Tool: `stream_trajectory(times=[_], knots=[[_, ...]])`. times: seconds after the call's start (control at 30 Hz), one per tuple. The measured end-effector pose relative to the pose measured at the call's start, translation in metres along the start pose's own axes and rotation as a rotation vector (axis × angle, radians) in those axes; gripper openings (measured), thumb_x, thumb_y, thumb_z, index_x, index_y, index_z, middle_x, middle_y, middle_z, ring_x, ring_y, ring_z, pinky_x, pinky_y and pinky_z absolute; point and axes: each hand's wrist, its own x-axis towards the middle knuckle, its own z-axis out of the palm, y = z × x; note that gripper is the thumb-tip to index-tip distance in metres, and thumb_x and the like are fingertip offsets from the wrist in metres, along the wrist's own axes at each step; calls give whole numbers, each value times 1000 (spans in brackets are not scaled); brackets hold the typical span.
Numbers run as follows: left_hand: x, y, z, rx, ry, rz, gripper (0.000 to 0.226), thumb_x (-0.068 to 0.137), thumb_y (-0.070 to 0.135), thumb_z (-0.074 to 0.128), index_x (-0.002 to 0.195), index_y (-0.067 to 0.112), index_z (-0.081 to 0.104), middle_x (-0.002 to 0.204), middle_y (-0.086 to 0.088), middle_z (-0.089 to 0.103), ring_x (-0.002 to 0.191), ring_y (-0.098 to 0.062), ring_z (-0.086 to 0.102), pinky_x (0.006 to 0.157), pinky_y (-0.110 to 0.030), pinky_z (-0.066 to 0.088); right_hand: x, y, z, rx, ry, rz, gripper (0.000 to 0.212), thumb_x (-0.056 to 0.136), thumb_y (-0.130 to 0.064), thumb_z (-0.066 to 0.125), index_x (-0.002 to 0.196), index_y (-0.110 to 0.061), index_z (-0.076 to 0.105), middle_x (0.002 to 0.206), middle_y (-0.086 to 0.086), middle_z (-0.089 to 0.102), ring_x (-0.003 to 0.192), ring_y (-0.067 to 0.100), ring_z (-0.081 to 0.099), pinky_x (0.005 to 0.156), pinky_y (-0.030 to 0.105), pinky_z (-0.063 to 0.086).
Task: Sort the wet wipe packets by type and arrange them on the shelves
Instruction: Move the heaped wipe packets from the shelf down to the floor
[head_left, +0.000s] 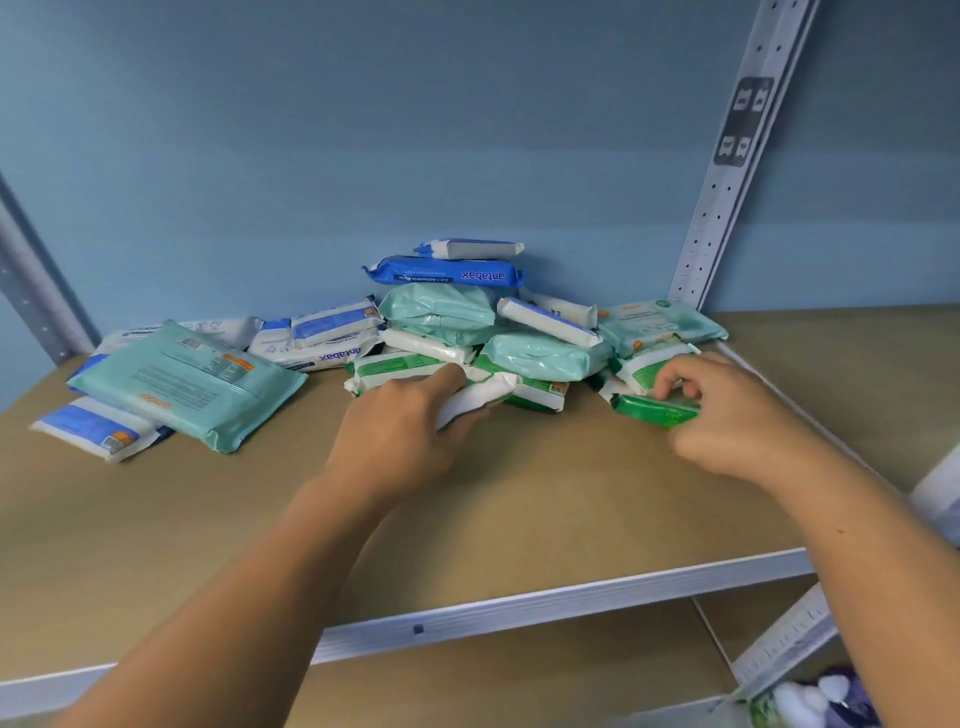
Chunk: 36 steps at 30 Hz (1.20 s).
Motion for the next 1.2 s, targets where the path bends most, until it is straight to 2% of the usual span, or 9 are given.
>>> stream_trajectory(times=[0.3, 0.4, 0.47, 0.57, 0.67, 0.87, 1.0, 1.13, 1.2], knots=[[12, 30, 38, -67, -58, 186, 29, 90, 39, 47, 103, 16, 59, 101, 1, 66, 91, -27, 59, 64, -34, 39, 20, 25, 10, 183, 342, 129, 50, 66, -4, 58, 110, -28, 65, 116, -1, 45, 103, 24, 53, 88, 27, 43], [16, 31, 50, -90, -61, 142, 25, 93, 39, 54, 105, 17, 56, 108, 2, 63, 96, -27, 59, 70, -39, 47, 22, 28, 27, 158, 233, 133, 74, 72, 3, 58, 138, -30, 56, 142, -6, 40, 130, 23, 45, 106, 28, 36], [19, 28, 56, -101, -68, 127, 26, 97, 42, 54, 107, 18, 52, 113, 3, 57, 109, -26, 56, 79, -41, 48, 23, 28, 33, -7, 95, 166, 93, 70, 1, 54, 150, -42, 35, 162, -17, 18, 145, 25, 26, 112, 38, 25], [19, 24, 62, -27, -136, 105, 33, 98, 52, 41, 109, 21, 45, 127, 2, 47, 136, -27, 40, 100, -46, 40, 26, 28, 35, -174, -33, 161, 104, 66, -6, 48, 153, -51, 12, 163, -28, 5, 141, 23, 23, 106, 47, 26], [21, 23, 61, 2, -170, 57, 39, 95, 62, 35, 109, 26, 43, 120, 10, 48, 126, -18, 44, 95, -48, 40, 27, 27, 33, -174, -41, 167, 105, 63, -12, 51, 153, -49, 12, 159, -27, 19, 134, 23, 29, 95, 44, 27], [25, 33, 50, 94, -178, 24, 64, 90, 77, 28, 130, 31, 49, 122, 10, 55, 114, -21, 49, 89, -44, 35, 18, 15, 23, -340, -36, 158, 76, 73, -46, 70, 144, -36, 43, 143, -10, 44, 129, 25, 38, 89, 41, 29], [21, 42, 41, 98, -221, 39, 71, 89, 78, 25, 129, 29, 57, 114, 8, 60, 111, -22, 53, 89, -43, 33, 3, -1, 11, -399, -143, 161, 56, 69, -42, 63, 125, -34, 59, 129, -7, 53, 122, 24, 42, 91, 43, 30], [15, 45, 32, 103, -283, 53, 71, 87, 80, 21, 110, 29, 65, 100, 9, 59, 104, -19, 55, 82, -37, 31, -20, -17, -4, -383, -263, 109, 20, 68, -38, 71, 84, -25, 68, 88, -3, 66, 83, 18, 61, 70, 32, 46], [12, 47, 25, 121, -306, 83, 64, 89, 79, 22, 87, 27, 58, 88, 9, 52, 95, -19, 56, 75, -35, 30, -31, -25, -10, -302, -362, 93, 19, 71, -36, 76, 87, -25, 74, 83, -1, 69, 77, 17, 65, 65, 32, 53]])
